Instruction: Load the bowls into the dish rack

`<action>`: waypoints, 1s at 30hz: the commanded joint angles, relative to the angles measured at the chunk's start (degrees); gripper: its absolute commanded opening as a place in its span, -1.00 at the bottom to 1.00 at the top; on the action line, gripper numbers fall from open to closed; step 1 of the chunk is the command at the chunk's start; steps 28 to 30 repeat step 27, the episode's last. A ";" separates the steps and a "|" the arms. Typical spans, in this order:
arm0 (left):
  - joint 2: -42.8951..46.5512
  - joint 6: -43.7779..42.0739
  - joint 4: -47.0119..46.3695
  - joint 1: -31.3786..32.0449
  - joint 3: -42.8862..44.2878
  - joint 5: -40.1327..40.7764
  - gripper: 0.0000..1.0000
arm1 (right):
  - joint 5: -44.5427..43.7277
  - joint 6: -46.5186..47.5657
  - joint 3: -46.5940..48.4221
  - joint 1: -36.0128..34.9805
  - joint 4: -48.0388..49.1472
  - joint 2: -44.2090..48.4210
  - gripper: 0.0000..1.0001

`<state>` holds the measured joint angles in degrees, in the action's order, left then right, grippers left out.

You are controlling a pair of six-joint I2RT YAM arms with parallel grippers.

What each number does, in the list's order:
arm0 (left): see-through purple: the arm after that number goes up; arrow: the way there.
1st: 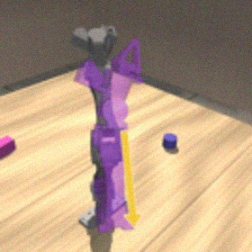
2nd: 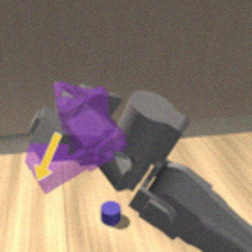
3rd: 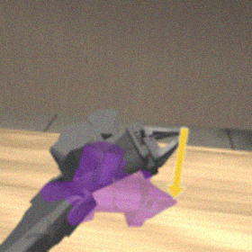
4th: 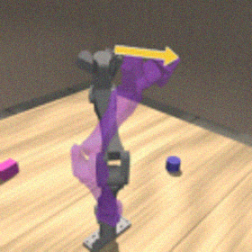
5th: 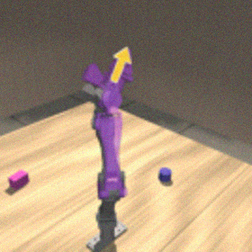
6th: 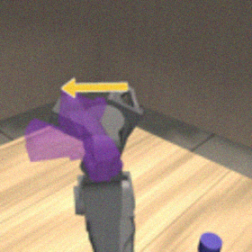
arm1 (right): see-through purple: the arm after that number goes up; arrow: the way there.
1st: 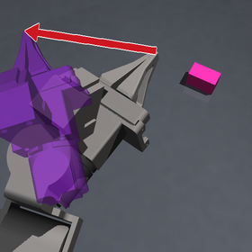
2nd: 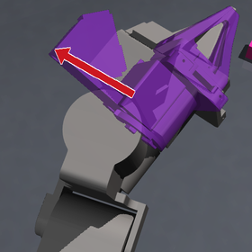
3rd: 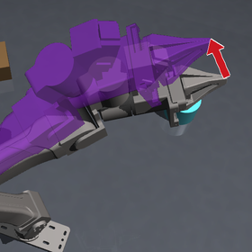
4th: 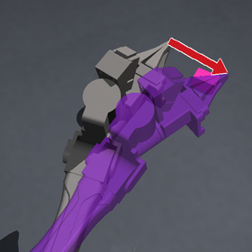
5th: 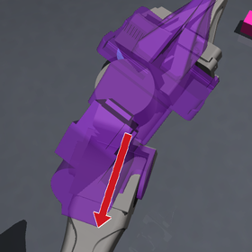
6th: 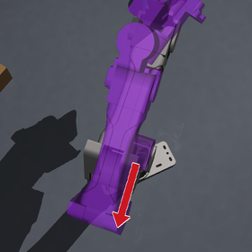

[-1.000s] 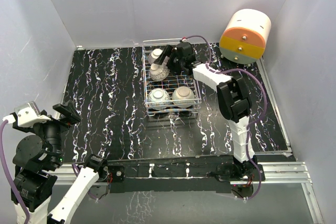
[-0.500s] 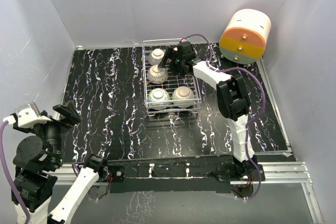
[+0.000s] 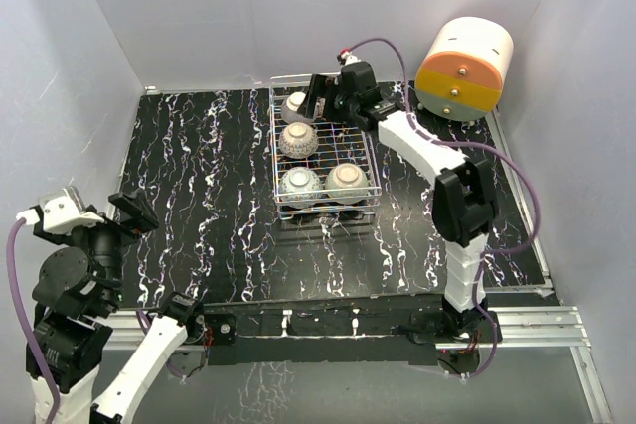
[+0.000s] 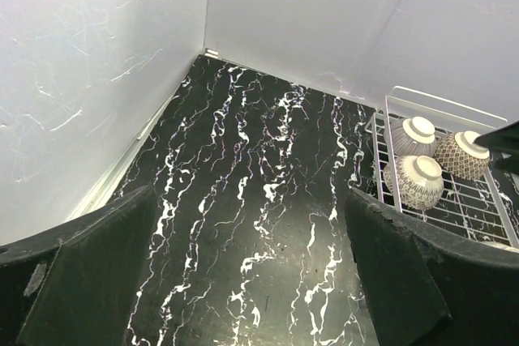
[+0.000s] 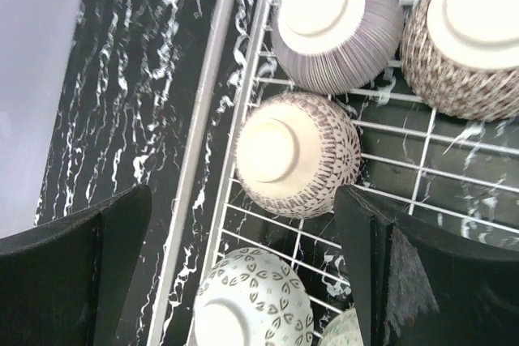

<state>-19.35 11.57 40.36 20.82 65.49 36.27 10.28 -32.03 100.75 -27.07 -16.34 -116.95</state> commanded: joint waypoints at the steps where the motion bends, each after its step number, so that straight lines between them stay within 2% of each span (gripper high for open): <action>1: -3.49 0.31 -1.33 0.32 -0.28 -2.35 0.94 | -6.25 8.53 3.67 -1.48 -3.29 10.12 0.98; 6: -7.73 0.57 -1.43 0.32 0.38 -6.40 0.94 | -13.02 12.05 1.44 -1.46 -12.11 14.93 0.98; 10: -12.37 0.43 -1.99 0.31 0.54 -11.44 0.94 | -22.36 12.34 -0.92 -1.41 -19.63 17.37 0.98; 15: -16.85 1.61 -5.36 0.35 -1.05 -15.85 0.94 | -31.82 12.88 -6.00 -1.41 -22.98 23.63 0.98; 23: -20.74 2.43 -9.59 0.30 -1.99 -18.40 0.94 | -30.87 14.32 -12.99 -0.60 -20.84 33.44 0.98; 30: -21.13 2.98 -10.33 0.28 -2.94 -18.75 0.94 | -30.50 14.32 -14.08 -0.42 -20.47 35.68 0.98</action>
